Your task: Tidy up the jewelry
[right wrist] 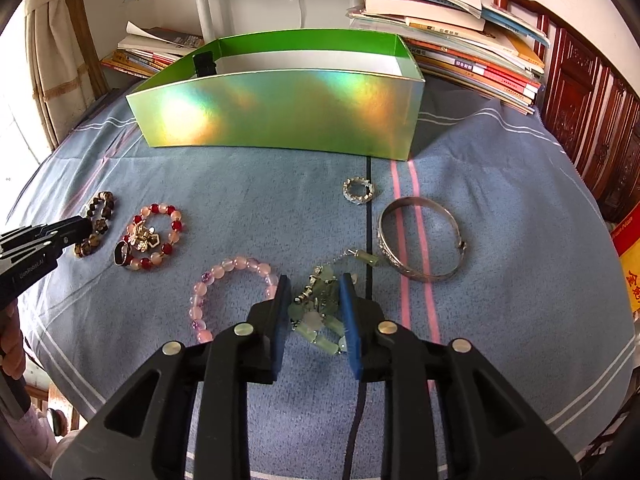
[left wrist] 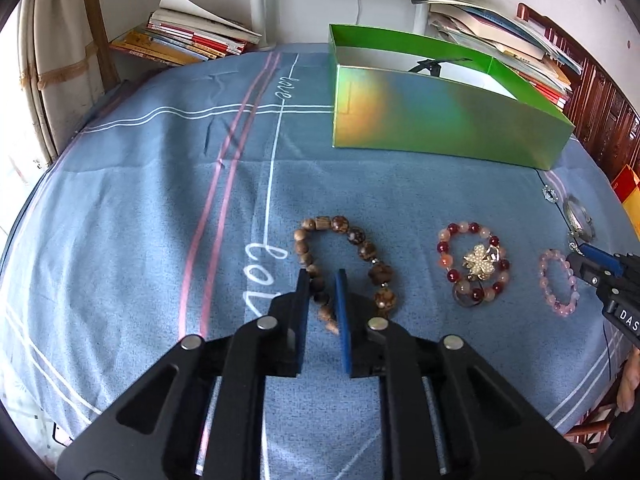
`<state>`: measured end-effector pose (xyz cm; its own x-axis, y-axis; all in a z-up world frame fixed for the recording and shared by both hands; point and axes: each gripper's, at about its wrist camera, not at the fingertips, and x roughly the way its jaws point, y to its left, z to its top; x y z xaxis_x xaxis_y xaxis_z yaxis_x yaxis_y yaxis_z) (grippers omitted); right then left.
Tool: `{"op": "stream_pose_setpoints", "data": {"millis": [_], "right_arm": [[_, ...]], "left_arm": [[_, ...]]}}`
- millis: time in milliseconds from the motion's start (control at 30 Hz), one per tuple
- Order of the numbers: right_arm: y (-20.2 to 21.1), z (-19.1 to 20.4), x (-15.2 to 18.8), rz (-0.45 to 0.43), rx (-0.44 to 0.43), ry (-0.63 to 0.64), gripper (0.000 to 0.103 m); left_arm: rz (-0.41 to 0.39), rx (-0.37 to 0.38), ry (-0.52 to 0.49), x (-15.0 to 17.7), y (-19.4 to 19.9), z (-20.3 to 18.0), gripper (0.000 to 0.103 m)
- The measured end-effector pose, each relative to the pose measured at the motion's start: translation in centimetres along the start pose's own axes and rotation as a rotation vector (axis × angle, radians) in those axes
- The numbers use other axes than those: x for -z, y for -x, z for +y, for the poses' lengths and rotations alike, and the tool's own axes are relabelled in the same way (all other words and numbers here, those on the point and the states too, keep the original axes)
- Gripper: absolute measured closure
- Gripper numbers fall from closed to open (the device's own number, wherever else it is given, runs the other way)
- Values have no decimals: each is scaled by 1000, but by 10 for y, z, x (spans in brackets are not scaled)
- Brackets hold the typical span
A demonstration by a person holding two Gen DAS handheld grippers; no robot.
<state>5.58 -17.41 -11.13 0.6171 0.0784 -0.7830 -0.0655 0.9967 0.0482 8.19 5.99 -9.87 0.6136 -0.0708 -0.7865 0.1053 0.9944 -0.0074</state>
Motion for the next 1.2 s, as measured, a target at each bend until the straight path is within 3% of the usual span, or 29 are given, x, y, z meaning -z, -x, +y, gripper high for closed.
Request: {"op": "stream_pose_setpoints", "data": {"millis": [267, 333, 533, 700, 733, 767, 1000, 1167, 1200], "right_arm": [[2, -1, 2, 2, -8, 3, 78], [2, -1, 3, 3, -7, 12, 87], [8, -3, 2, -13, -25, -2, 89], [23, -8, -7, -56, -26, -20, 89], [27, -10, -10, -70, -32, -26, 96], [31, -11, -13, -81, -38, -28, 97], [57, -10, -34, -164, -41, -21, 97], [44, -20, -22, -90, -7, -31, 95], [37, -21, -16, -62, 2, -32, 90]], "left_arm": [[-6, -2, -1, 1, 0, 1, 86], [-5, 4, 0, 1, 0, 1, 91], [-2, 15, 22, -1, 2, 3, 95], [-49, 25, 18, -9, 21, 2, 95], [-61, 32, 15, -12, 27, 1, 95], [-73, 41, 11, -15, 32, 0, 95], [-160, 78, -36, -39, 65, -15, 95], [-141, 83, -37, -33, 62, -17, 95], [-128, 85, -33, -31, 57, -16, 95]]}}
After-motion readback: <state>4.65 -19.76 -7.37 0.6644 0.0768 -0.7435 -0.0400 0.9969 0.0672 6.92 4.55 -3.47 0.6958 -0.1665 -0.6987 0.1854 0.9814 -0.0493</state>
